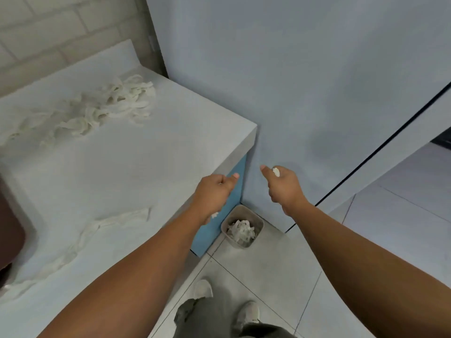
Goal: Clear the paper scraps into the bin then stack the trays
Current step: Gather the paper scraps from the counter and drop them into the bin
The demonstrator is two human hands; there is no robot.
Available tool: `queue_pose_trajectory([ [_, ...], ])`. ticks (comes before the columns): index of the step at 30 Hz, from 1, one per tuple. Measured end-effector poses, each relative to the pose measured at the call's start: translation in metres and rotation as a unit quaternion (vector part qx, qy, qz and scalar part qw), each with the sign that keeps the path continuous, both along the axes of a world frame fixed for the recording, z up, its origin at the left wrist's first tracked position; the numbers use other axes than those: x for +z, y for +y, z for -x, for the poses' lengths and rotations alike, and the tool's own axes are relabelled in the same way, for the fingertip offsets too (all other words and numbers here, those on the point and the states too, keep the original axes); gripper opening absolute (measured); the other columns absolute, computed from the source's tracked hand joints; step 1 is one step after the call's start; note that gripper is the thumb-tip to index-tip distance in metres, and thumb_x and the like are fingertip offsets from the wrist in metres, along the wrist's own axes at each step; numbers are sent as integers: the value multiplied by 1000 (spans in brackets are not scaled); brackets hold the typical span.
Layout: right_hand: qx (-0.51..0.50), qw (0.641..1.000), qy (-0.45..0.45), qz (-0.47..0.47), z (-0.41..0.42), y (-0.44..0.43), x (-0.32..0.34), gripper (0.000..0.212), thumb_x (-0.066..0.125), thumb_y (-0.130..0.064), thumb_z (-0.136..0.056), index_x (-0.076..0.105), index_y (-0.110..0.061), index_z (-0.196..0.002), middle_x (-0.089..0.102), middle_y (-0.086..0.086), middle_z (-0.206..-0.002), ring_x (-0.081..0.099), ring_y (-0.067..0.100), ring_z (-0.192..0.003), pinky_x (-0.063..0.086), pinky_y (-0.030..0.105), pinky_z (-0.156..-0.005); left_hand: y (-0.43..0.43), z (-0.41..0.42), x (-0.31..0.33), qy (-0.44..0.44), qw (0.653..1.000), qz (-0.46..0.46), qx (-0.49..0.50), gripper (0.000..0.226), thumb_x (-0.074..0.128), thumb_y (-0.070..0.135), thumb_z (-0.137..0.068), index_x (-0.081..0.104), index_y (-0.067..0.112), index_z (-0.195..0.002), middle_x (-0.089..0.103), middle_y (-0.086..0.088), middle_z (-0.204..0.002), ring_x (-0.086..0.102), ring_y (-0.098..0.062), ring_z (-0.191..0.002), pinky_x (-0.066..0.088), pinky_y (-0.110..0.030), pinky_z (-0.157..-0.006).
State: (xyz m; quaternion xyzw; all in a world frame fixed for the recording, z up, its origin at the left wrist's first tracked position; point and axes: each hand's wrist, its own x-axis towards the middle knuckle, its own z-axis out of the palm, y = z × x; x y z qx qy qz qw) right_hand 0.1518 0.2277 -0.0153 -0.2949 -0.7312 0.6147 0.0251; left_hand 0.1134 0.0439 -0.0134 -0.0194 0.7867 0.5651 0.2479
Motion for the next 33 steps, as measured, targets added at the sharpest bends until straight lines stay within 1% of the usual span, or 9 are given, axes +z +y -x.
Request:
queue_pose_trajectory([
  [7, -40, 997, -69, -16, -1, 28, -71, 51, 43, -51, -97, 32, -18, -60, 29, -1, -56, 25, 13, -47, 23, 26, -50, 50, 19, -77, -13, 998, 40, -46, 58, 58, 53, -93, 29, 22, -53, 29, 3, -51, 28, -14, -46, 26, -31, -55],
  [12, -20, 984, -143, -102, -3, 44, -142, 54, 41, -38, -102, 30, -16, -53, 35, 1, -52, 32, 17, -50, 30, 32, -58, 76, 28, -168, -74, 992, 93, -42, 48, 58, 35, -93, 42, 11, -54, 42, 3, -54, 41, -16, -55, 32, -29, -54],
  [16, 3, 972, -191, -136, -2, 52, -210, 57, 42, -36, -101, 31, -15, -49, 35, 1, -49, 36, 20, -50, 31, 30, -59, 89, 31, -250, -111, 983, 139, -43, 46, 54, 25, -94, 39, 12, -52, 40, 0, -56, 36, -15, -54, 28, -28, -50],
  [19, 12, 968, -211, -132, 1, 58, -265, 57, 41, -36, -101, 32, -15, -49, 36, 2, -49, 37, 22, -52, 31, 31, -57, 92, 31, -314, -125, 976, 173, -39, 44, 53, 29, -96, 48, -3, -67, 48, -22, -64, 45, -27, -60, 33, -33, -57],
  [21, 8, 968, -217, -126, 0, 60, -303, 56, 42, -36, -100, 32, -15, -49, 36, 2, -49, 37, 21, -51, 30, 31, -55, 89, 30, -357, -138, 972, 189, -26, 46, 53, 35, -96, 58, -7, -78, 60, -30, -83, 58, -43, -78, 46, -42, -68],
  [23, 4, 968, -220, -116, -7, 62, -340, 56, 43, -36, -100, 32, -15, -49, 37, 1, -49, 37, 21, -50, 31, 30, -56, 89, 31, -395, -167, 965, 203, -19, 50, 50, 43, -94, 65, -5, -95, 66, -28, -99, 63, -42, -92, 51, -42, -77],
  [26, -5, 971, -224, -80, -23, 66, -390, 54, 42, -42, -100, 32, -16, -53, 37, 0, -52, 35, 18, -50, 29, 30, -53, 92, 39, -459, -270, 949, 163, 19, 55, 49, 46, -81, 66, 7, -115, 64, -14, -85, 61, -33, -72, 50, -34, -61],
  [28, -31, 974, -224, -14, -34, 69, -419, 47, 39, -42, -99, 33, -18, -59, 36, 0, -57, 32, 17, -52, 27, 30, -53, 98, 45, -491, -329, 935, 125, 47, 40, 52, 34, -86, 67, 17, -119, 68, -7, -86, 64, -26, -73, 53, -33, -62],
  [33, -73, 962, -243, 101, -56, 77, -465, 24, 35, -18, -91, 45, -14, -70, 41, 2, -68, 37, 17, -55, 29, 27, -50, 119, 52, -523, -270, 950, 149, 42, 33, 40, 19, -97, 56, 25, -124, 63, -6, -98, 66, -30, -93, 58, -47, -86],
])
